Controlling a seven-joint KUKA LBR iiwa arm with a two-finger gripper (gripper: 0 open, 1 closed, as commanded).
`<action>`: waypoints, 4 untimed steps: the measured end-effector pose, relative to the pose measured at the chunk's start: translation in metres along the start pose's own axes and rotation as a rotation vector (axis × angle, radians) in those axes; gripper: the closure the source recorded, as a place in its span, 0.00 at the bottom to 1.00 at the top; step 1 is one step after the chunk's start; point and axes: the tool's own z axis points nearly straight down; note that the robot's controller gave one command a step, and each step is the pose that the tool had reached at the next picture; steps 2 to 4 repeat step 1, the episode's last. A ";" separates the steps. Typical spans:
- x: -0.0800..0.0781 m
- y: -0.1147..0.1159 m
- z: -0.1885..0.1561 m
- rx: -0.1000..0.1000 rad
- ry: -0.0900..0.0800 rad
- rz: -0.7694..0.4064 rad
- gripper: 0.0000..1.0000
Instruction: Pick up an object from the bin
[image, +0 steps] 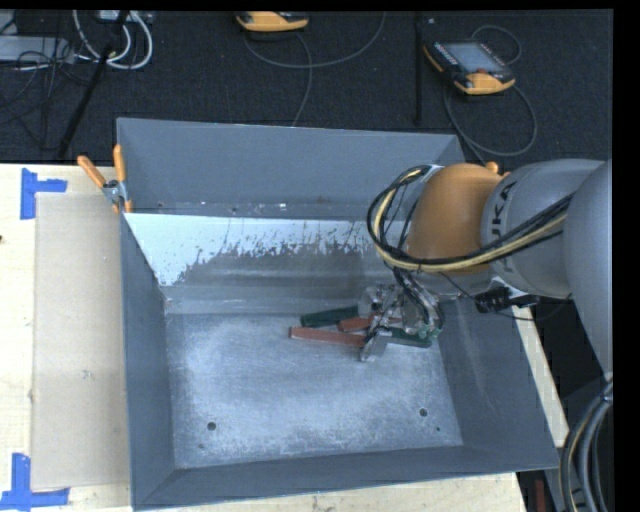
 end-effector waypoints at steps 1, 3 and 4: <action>0.003 -0.021 -0.141 0.000 0.000 -0.020 1.00; 0.003 -0.021 -0.141 0.000 0.000 -0.020 1.00; 0.003 -0.021 -0.141 0.000 0.000 -0.020 1.00</action>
Offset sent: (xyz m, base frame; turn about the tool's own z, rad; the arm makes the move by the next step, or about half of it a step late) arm -0.0086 -0.0199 0.1361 -0.0212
